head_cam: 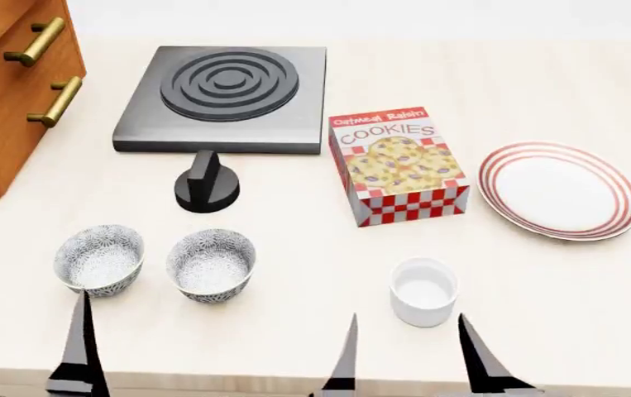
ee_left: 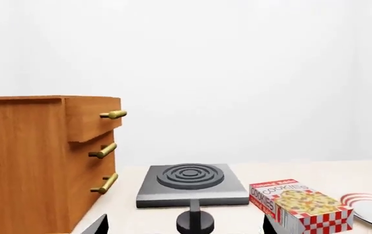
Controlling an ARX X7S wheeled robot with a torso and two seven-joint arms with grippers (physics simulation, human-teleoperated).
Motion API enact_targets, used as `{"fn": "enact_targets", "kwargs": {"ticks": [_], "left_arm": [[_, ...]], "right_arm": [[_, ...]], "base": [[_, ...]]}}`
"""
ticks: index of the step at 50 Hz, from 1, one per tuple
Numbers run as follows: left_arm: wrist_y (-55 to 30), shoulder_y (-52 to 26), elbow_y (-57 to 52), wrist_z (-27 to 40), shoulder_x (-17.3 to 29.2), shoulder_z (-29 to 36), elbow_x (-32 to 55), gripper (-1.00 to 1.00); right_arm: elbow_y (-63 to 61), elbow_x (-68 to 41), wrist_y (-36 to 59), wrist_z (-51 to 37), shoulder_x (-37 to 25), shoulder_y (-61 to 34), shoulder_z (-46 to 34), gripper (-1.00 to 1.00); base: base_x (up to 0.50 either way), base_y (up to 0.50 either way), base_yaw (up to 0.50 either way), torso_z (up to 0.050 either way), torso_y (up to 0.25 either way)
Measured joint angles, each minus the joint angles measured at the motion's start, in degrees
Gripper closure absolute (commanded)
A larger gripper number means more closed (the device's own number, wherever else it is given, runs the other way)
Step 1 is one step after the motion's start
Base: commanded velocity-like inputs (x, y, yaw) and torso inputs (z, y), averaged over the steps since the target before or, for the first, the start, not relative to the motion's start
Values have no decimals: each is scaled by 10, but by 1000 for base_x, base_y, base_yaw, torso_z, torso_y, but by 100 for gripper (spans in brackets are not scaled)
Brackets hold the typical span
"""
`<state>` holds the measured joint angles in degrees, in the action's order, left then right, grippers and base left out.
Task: Pick the akita bowl from table center and place it on the plate.
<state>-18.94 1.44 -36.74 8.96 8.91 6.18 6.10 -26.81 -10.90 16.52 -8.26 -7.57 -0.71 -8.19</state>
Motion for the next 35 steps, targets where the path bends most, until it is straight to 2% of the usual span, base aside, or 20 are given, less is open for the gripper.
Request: {"fn": "enact_targets", "kwargs": {"ticks": [13,21,35], "left_arm": [[-61,-7,-102,18,13,-7,23,-100],[-79,-10,-133,25,18,-9,32,-100],[-98,-15,-161,36,26,-11,47,-100]], "right_arm": [[-85,-4,50,-23,-10,-5,0,-100],[-101,-12,52,-29,-13,-5,1,-100],[-114,-31,42,-31,-19,-3,1,-100]], "base": [[6,0,0,0,0],[219,-40,0,0,0],[0,-447,0,0,0]]}}
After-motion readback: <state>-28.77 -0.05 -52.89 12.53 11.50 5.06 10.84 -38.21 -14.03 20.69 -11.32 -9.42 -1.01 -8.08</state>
